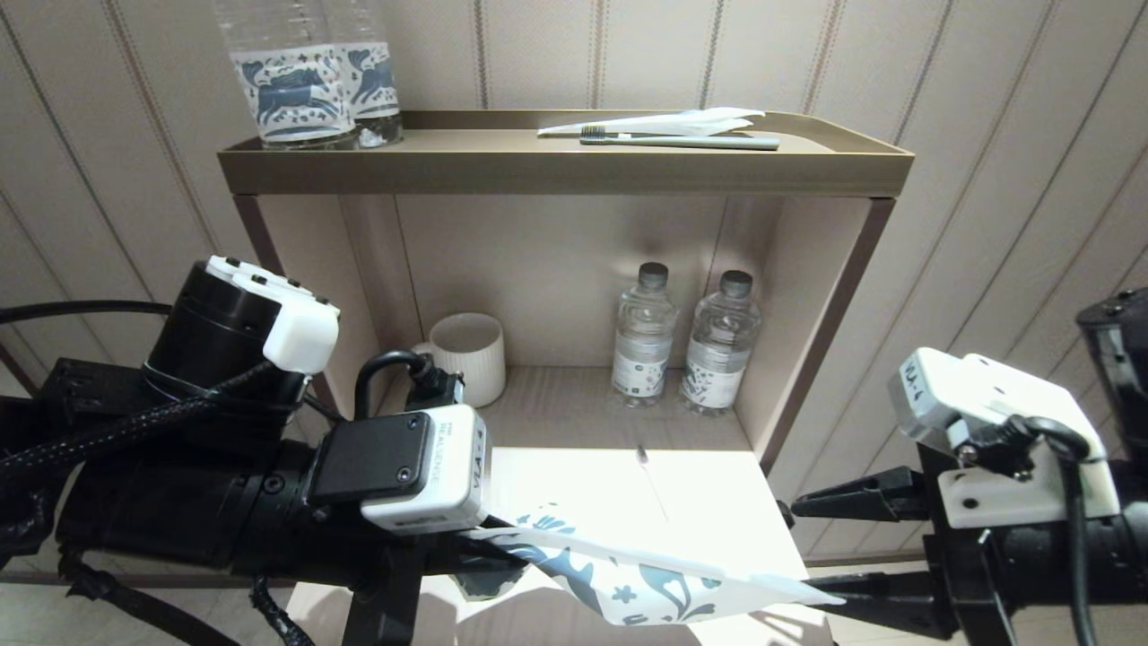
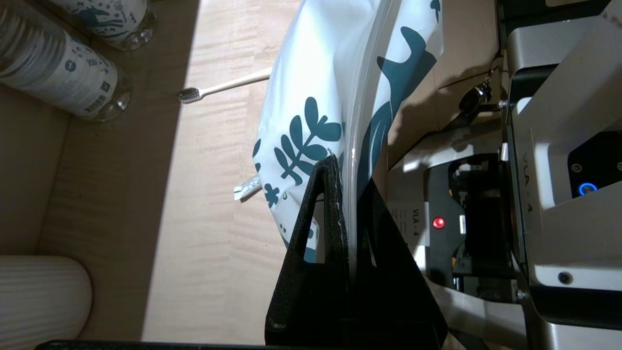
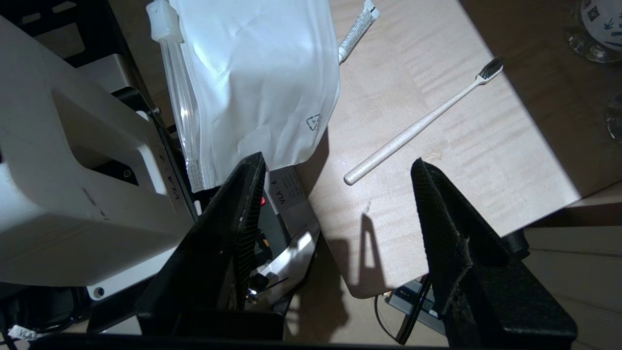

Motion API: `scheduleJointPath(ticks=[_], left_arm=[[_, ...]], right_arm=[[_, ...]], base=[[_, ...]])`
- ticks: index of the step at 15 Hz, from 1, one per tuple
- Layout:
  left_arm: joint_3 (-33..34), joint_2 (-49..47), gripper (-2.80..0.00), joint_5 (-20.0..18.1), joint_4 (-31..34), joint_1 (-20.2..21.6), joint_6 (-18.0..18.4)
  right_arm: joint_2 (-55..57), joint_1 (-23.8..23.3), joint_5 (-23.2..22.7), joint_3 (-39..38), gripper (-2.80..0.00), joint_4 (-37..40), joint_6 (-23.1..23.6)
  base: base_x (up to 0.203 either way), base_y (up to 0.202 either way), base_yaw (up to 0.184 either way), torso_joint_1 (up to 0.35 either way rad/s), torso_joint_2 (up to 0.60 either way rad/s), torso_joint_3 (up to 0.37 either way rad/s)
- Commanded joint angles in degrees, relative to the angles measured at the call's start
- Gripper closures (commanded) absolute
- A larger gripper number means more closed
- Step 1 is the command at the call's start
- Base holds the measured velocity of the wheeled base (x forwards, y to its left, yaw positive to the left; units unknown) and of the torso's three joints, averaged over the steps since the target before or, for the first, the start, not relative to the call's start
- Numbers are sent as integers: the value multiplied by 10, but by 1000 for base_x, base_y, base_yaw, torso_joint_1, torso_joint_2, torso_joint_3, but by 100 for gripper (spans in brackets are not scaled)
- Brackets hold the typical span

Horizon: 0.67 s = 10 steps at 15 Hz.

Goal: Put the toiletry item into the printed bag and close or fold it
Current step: Hand it to the other hand

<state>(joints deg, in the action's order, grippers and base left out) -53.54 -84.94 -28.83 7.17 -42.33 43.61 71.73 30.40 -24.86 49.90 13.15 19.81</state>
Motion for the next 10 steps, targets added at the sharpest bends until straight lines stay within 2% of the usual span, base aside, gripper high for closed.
scheduleJointPath(ticks=[1, 8, 10], left_arm=[[-1, -4, 0, -2, 0, 3, 3], [-13, -12, 0, -3, 4, 9, 0], [-13, -13, 0, -3, 3, 9, 0]], right_arm=[[-33, 0, -3, -10, -280, 1, 3], [-74, 19, -25, -67, -280, -6, 15], [-65, 19, -37, -83, -280, -43, 14]], base=[[0, 0, 0, 0, 0, 0], [0, 0, 0, 0, 0, 0], [0, 0, 0, 0, 0, 0]])
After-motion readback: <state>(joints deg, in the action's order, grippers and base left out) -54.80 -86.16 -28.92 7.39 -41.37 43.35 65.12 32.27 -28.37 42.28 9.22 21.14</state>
